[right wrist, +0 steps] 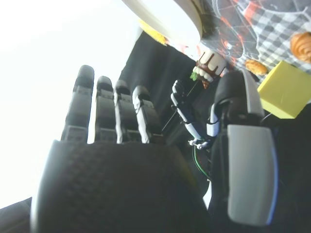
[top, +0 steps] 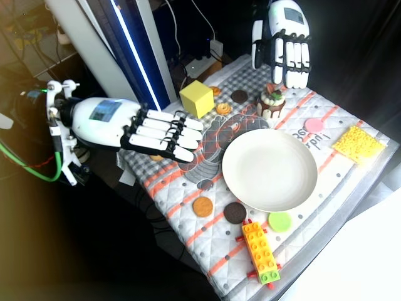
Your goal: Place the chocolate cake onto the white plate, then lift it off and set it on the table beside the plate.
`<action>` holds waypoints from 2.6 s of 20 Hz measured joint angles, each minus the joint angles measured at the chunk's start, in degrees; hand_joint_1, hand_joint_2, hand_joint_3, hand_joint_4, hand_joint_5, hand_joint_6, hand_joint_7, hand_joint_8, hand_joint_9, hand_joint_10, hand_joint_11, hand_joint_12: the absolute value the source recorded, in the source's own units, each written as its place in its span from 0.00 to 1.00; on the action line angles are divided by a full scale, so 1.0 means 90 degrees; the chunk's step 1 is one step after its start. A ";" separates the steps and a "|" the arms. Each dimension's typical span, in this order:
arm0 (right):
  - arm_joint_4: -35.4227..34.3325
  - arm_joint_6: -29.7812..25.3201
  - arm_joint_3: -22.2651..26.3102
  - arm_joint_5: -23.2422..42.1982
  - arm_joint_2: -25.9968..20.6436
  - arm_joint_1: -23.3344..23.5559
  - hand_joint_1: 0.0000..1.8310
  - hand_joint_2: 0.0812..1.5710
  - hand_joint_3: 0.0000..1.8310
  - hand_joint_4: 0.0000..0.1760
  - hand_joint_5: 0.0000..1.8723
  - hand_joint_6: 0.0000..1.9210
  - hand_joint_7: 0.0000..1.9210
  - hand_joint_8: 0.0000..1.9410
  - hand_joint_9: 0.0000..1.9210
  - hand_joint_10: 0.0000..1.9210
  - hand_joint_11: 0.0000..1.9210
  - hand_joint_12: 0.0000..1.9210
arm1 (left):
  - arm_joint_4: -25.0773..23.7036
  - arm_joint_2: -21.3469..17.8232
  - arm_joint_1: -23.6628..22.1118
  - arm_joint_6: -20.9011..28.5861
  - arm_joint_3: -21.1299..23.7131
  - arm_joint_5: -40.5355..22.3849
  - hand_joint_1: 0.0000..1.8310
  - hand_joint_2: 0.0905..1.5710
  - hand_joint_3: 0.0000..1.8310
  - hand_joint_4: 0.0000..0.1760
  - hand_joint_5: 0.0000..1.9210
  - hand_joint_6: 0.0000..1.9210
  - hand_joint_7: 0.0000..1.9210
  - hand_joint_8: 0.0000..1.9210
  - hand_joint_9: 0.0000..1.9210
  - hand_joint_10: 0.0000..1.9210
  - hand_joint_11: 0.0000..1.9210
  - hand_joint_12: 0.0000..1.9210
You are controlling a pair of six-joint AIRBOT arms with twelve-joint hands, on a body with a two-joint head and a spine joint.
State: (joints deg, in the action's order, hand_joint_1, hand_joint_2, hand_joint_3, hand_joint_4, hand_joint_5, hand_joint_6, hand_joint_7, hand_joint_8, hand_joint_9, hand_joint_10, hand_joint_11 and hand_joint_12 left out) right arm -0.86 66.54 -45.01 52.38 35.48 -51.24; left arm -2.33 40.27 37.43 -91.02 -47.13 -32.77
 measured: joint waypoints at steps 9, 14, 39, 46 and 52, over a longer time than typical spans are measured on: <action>-0.0141 0.0000 -0.0029 -0.0010 0.0080 0.0000 0.38 0.74 0.00 0.00 0.00 0.00 0.00 0.00 0.00 0.00 0.00 0.39 | 0.0017 0.0631 -0.0423 0.0000 -0.0563 0.0862 0.39 0.65 0.00 0.42 0.00 0.00 0.00 0.00 0.02 0.01 0.00 0.30; -0.0211 0.0002 -0.0044 0.0005 0.0080 0.0000 0.36 0.73 0.00 0.00 0.00 0.00 0.00 0.00 0.01 0.00 0.00 0.50 | 0.0117 0.1037 -0.0495 0.0002 -0.0911 0.1489 0.52 0.66 0.00 0.43 0.07 0.01 0.09 0.01 0.08 0.02 0.00 0.48; -0.0284 0.0002 -0.0083 0.0010 0.0129 -0.0051 0.34 0.75 0.00 0.00 0.00 0.00 0.00 0.00 0.00 0.00 0.00 0.55 | -0.0294 0.2103 -0.2232 0.0000 -0.1797 0.2127 0.65 0.77 0.00 0.46 0.00 0.83 0.00 0.59 0.01 0.75 0.01 0.94; -0.0287 0.0000 -0.0117 0.0005 0.0202 -0.0053 0.41 0.75 0.00 0.00 0.00 0.00 0.00 0.00 0.00 0.00 0.00 0.25 | 0.0056 0.3220 -0.2501 0.0005 -0.2837 0.2754 0.64 0.74 0.00 0.00 0.03 0.82 0.01 0.72 0.05 0.85 0.12 1.00; -0.0323 0.0000 -0.0136 0.0005 0.0209 -0.0097 0.41 0.75 0.00 0.00 0.00 0.00 0.00 0.00 0.00 0.00 0.00 0.10 | 0.0165 0.3910 -0.2545 0.0000 -0.3385 0.3174 0.65 0.70 0.00 0.00 0.11 0.73 0.04 0.71 0.09 0.78 0.10 0.93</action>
State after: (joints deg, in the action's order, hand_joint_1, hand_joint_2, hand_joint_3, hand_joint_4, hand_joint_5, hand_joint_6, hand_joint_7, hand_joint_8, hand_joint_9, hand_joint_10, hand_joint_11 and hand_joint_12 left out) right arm -3.77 66.54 -46.24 52.42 37.36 -52.12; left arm -0.84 75.46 14.52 -91.02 -77.60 -4.21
